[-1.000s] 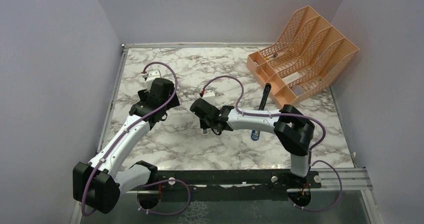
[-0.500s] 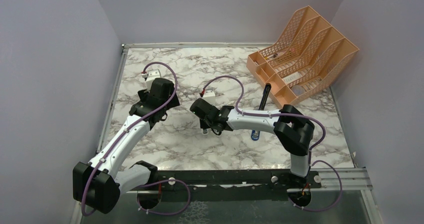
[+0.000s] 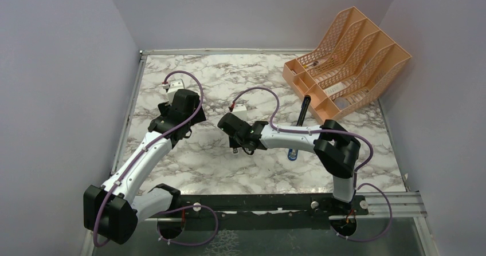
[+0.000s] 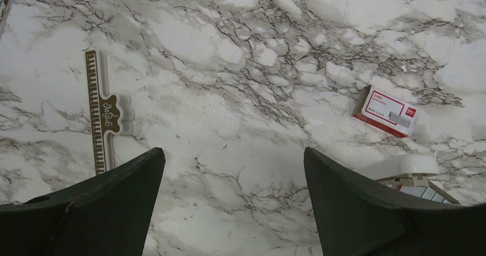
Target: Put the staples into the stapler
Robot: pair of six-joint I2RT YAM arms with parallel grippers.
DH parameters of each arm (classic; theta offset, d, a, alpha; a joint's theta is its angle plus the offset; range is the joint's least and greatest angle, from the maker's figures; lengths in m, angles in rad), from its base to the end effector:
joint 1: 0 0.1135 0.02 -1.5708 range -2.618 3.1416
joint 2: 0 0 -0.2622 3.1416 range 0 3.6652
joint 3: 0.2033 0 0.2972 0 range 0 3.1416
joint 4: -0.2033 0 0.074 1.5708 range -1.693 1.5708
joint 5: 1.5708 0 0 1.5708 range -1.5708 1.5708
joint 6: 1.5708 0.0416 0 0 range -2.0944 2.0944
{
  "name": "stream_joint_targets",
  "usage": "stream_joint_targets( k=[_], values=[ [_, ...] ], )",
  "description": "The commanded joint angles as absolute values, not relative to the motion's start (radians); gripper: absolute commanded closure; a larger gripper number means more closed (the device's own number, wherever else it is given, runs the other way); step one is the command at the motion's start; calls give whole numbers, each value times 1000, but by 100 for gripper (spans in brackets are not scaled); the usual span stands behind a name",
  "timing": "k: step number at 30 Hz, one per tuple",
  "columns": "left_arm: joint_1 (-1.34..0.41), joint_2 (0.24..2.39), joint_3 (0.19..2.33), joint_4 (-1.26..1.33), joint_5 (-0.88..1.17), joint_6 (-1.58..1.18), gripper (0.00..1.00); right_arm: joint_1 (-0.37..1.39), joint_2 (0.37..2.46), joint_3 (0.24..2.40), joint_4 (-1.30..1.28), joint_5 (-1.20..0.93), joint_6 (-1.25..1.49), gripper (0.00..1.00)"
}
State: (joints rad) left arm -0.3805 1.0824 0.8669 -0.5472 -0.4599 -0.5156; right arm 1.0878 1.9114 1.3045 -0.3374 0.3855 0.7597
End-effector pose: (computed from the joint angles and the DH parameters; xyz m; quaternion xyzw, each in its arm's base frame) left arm 0.2618 -0.0848 0.2645 -0.1498 0.8872 0.0231 0.4358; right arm 0.2214 0.3885 0.1527 -0.0942 0.9308 0.1314 0.3277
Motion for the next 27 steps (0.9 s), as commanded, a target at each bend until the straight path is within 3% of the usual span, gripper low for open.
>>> stream_joint_targets(
  k=[1, 27],
  values=[
    [-374, 1059, 853, -537, -449, -520, 9, 1101, 1899, 1294, -364, 362, 775, 76],
    [-374, 1061, 854, -536, -437, -523, 9, 1107, 1855, 1348, -382, 401, 730, 62]
  ],
)
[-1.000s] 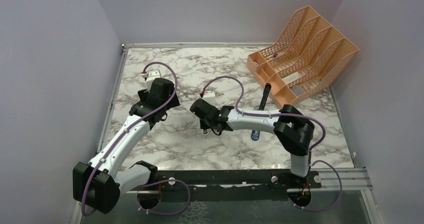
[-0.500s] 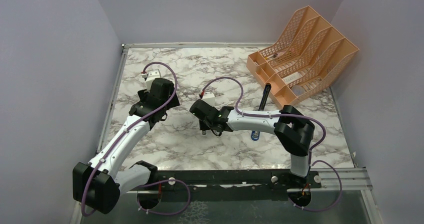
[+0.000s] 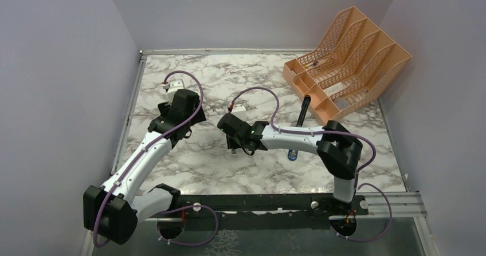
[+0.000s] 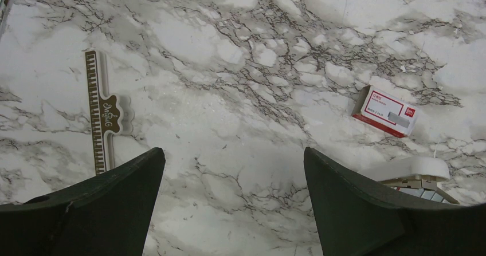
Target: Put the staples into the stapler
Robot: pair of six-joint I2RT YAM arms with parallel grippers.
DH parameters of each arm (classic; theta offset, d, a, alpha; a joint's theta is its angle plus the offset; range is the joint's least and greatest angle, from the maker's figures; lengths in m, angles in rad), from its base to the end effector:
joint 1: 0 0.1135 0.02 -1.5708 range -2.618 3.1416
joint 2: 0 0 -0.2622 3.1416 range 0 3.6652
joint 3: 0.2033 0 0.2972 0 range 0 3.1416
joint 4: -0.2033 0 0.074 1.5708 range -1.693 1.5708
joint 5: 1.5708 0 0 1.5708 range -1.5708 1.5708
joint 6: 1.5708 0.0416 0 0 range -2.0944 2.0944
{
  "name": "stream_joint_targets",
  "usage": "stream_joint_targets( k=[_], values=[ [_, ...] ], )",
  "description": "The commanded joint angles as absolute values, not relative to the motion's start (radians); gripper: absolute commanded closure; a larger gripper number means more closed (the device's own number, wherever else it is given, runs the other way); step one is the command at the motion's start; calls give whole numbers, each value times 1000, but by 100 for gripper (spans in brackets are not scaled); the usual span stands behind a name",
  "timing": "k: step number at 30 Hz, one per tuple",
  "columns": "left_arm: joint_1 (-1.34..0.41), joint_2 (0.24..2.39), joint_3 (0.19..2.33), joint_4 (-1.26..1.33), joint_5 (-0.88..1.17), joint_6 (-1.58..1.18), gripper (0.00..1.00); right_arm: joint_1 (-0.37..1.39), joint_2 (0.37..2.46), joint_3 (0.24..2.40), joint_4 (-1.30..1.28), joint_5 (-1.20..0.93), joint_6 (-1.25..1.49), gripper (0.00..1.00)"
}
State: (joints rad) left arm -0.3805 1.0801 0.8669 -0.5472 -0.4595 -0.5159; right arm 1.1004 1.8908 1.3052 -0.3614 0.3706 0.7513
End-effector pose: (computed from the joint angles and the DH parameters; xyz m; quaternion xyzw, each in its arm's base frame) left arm 0.2615 -0.0847 0.2651 -0.1501 0.8868 0.0223 0.4366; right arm 0.2147 0.3890 0.1600 -0.1068 0.9311 0.1356 0.3215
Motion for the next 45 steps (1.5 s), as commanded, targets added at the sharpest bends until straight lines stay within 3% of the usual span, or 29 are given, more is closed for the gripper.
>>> stream_joint_targets(
  k=[1, 7, 12, 24, 28, 33, 45],
  values=[
    [-374, 1061, 854, -534, -433, -523, 9, 1108, 1851, 1352, -386, 406, 728, 62],
    [-374, 1034, 835, -521, -377, -534, 8, 1090, 1786, 1357, -409, 473, 710, 57],
    [-374, 1016, 790, -502, -291, -557, 5, 1033, 1738, 1362, -402, 437, 690, 42],
    [-374, 989, 639, -420, -58, -684, 1, 969, 1911, 1593, -474, 381, 597, 35],
    [-374, 1007, 579, -348, 62, -729, 9, 967, 1973, 1660, -495, 364, 566, 36],
    [-374, 1060, 505, -207, 222, -808, 26, 968, 2008, 1691, -529, 379, 569, 41],
    [-374, 1217, 435, -4, 385, -852, 55, 965, 1996, 1658, -498, 331, 531, 61]
  ],
)
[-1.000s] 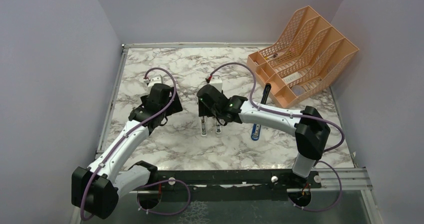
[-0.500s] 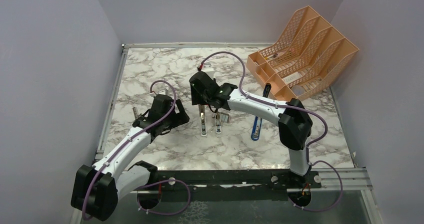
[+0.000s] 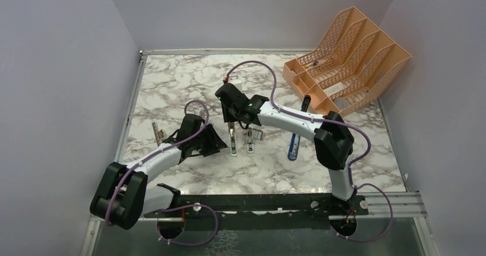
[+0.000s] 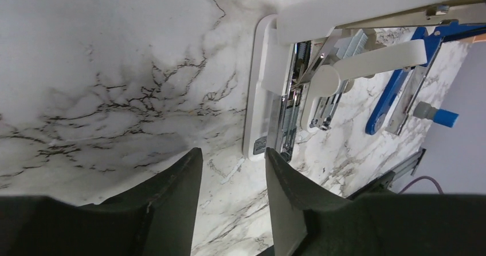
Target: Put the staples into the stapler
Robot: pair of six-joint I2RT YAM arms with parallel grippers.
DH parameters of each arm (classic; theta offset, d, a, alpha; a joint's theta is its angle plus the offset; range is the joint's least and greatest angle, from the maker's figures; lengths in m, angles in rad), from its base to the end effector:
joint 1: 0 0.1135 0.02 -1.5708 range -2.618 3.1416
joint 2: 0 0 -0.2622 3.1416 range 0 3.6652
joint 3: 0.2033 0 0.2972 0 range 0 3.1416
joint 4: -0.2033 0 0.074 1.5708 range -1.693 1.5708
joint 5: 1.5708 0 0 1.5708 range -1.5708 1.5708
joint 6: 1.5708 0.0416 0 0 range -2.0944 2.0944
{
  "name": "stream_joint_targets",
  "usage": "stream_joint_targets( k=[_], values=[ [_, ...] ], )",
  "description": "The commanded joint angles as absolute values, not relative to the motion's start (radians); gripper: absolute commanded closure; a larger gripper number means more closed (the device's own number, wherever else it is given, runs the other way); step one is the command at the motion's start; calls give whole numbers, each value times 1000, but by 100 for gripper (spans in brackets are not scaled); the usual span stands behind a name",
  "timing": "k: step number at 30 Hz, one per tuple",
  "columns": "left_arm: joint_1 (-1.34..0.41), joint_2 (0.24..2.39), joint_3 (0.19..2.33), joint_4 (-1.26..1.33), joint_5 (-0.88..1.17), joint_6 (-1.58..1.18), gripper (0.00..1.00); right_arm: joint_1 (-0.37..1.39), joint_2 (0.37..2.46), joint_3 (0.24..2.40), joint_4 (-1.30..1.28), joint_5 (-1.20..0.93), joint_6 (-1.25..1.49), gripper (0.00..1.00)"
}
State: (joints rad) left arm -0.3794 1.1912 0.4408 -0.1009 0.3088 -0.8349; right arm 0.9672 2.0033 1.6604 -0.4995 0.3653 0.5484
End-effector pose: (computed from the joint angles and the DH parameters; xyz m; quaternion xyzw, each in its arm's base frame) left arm 0.2290 -0.1049 0.1170 -0.1561 0.9132 -0.3167 0.2036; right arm 0.2957 0.4027 0.2260 -0.1277 0.9122 0.1175 0.3711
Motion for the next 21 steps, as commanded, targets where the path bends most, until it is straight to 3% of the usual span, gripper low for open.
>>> stream_joint_targets(
  k=[1, 12, 21],
  values=[
    [-374, 1221, 433, -4, 385, -851, 56, 966, 1995, 1656, -497, 327, 531, 61],
    [-375, 1304, 402, 82, 403, -862, 69, 966, 1944, 1598, -454, 291, 550, 65],
    [-377, 1361, 390, 150, 424, -882, 69, 966, 1925, 1571, -436, 223, 542, 66]
  ],
)
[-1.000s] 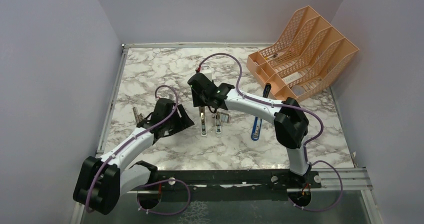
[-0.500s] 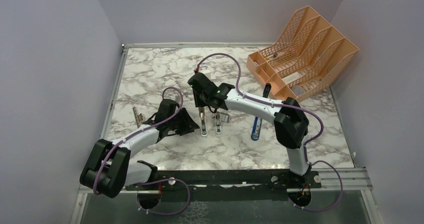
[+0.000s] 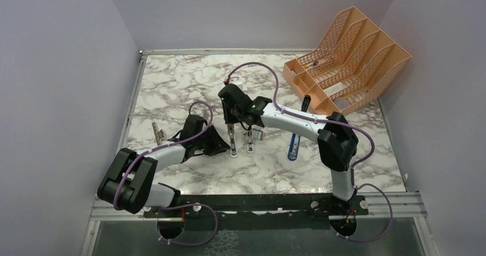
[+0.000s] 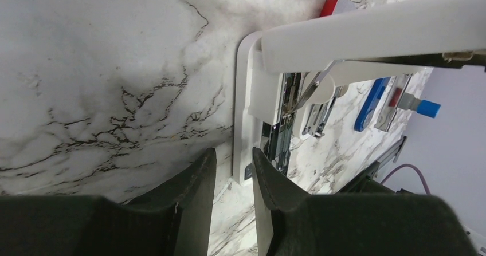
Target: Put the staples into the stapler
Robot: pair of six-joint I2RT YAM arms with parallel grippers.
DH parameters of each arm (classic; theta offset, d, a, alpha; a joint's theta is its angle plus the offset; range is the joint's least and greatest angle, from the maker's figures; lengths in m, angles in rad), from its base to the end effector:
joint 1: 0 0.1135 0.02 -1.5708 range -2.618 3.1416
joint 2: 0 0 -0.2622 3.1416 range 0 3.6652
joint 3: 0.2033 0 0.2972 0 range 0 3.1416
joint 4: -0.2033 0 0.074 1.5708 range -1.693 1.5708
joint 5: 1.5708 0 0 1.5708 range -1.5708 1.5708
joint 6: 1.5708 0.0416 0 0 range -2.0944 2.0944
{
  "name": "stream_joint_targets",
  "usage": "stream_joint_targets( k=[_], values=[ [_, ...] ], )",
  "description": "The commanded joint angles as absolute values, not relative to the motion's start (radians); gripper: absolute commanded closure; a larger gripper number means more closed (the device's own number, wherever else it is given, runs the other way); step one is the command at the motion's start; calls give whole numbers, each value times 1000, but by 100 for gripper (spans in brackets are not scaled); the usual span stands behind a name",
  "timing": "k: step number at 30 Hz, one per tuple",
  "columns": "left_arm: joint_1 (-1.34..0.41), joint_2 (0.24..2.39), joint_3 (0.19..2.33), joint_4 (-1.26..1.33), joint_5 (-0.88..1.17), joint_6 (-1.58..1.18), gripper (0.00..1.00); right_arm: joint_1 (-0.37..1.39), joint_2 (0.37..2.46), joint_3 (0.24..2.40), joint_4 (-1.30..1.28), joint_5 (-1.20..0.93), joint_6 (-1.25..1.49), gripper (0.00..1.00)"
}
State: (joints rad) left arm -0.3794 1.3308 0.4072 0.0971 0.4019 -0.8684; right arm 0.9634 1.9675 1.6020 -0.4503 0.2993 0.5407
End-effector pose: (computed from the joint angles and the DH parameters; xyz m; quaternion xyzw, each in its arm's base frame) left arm 0.2328 -0.1103 0.0896 -0.1505 0.9032 -0.3591 0.1805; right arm 0.2912 0.3975 0.2245 -0.1391 0.9103 0.1478 0.3609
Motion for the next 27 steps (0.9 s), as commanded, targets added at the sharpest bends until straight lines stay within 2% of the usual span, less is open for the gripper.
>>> stream_joint_targets(
  k=[1, 15, 27],
  values=[
    [-378, 1370, 388, 157, 424, -885, 70, 965, 1920, 1562, -430, 216, 542, 66],
    [-390, 1476, 385, 170, 383, -869, 92, 974, 1839, 1477, -384, 140, 548, 71],
    [-393, 1486, 397, 147, 339, -854, 94, 1023, 1790, 1419, -432, 150, 606, 72]
  ],
)
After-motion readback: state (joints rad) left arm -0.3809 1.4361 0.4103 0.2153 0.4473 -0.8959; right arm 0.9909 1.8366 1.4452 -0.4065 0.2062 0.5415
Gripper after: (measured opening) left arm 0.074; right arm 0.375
